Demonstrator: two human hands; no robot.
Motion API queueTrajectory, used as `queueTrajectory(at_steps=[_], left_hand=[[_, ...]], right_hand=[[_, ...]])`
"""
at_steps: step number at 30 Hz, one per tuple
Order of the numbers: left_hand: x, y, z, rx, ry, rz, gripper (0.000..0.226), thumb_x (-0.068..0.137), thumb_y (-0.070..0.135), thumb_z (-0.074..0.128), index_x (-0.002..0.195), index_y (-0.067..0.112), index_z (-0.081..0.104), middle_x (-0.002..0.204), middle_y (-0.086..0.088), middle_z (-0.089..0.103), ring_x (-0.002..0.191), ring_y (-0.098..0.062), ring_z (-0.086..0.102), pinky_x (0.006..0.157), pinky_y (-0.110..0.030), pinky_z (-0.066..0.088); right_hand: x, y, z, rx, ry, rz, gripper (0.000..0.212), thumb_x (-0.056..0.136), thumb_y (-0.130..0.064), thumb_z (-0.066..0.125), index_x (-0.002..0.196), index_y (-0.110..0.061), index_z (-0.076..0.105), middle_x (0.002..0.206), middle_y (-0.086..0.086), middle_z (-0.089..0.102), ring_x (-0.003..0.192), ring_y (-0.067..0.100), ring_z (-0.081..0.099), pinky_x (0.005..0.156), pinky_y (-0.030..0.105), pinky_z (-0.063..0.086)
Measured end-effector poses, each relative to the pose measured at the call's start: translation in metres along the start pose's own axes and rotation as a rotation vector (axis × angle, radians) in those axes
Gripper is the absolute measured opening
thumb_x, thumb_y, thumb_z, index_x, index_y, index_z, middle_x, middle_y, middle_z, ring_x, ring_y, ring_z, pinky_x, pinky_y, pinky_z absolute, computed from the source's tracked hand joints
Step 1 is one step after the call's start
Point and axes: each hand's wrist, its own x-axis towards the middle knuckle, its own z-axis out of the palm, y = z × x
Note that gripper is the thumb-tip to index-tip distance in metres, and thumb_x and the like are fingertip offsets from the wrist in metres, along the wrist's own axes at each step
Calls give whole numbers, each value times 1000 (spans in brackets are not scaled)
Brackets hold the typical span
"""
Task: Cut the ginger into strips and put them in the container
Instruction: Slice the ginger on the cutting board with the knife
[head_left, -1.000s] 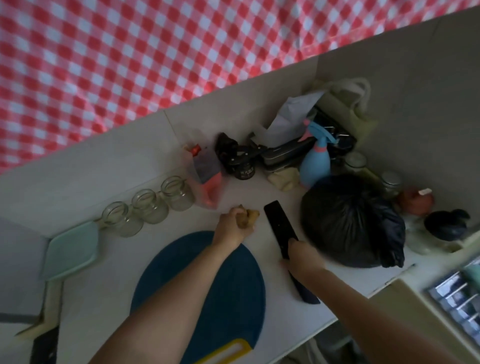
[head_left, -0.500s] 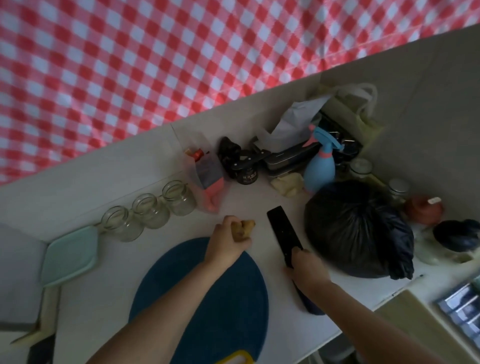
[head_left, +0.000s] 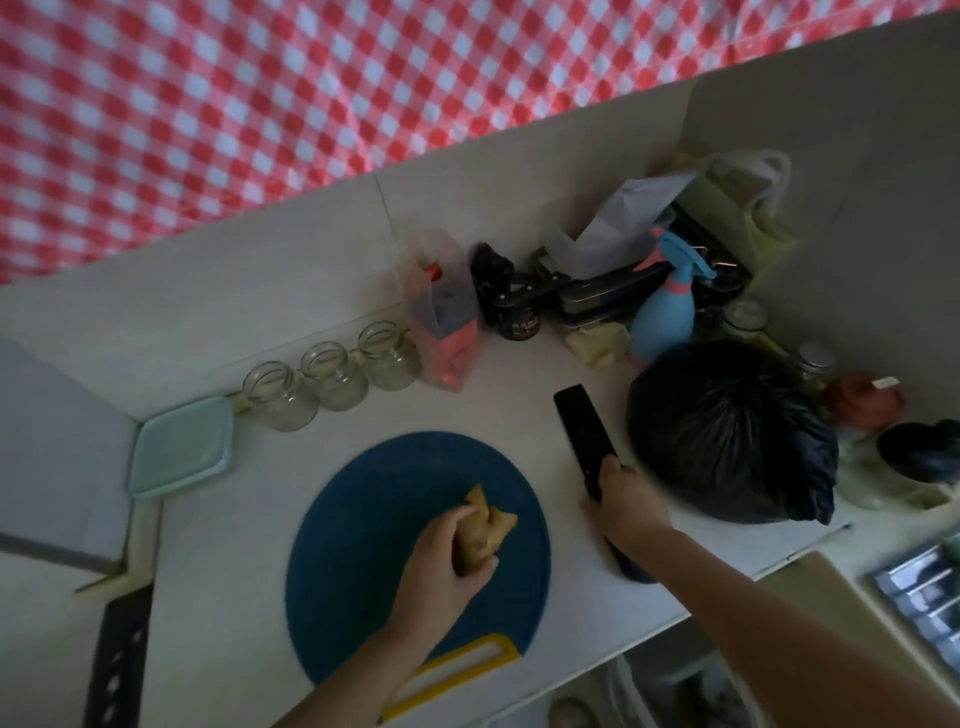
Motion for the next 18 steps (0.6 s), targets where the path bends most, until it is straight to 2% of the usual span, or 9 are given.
queueTrajectory(at_steps=[3,8,11,14,18], left_hand=[[-8,-5,2,88,36,94,55,82,28,70,128,41,43,129,18,34,117,6,36,98,-2,30],[-10,-8,7,90,83,125,50,84,30,68,130,32,49,122,18,35,113,10,40,89,0,34],[-12,-8,9,70,99,142,42,85,28,66,125,34,53,122,15,36,113,16,38,87,2,34],[-12,-10,7,62,95,173,42,85,25,67,123,34,53,122,10,39,111,19,38,88,2,34],[-10,-12,5,78,92,192,38,85,25,67,121,25,58,119,9,40,113,22,35,87,4,32]], right_hand=[[-2,0,-1,2,2,9,45,91,-27,59,126,-8,37,113,13,58,96,26,61,73,34,51],[-4,-3,-4,1,-4,41,45,89,-22,58,124,-6,37,109,13,59,91,26,61,64,32,46],[-11,-9,-4,71,76,39,28,90,-19,53,113,-8,41,104,12,58,87,28,61,65,36,49],[-22,-15,-9,130,112,-31,16,94,-17,48,107,-9,43,91,8,57,78,24,59,70,42,54],[-44,-19,-19,183,85,-248,17,98,-18,44,113,-10,45,85,4,55,70,21,56,65,39,49]])
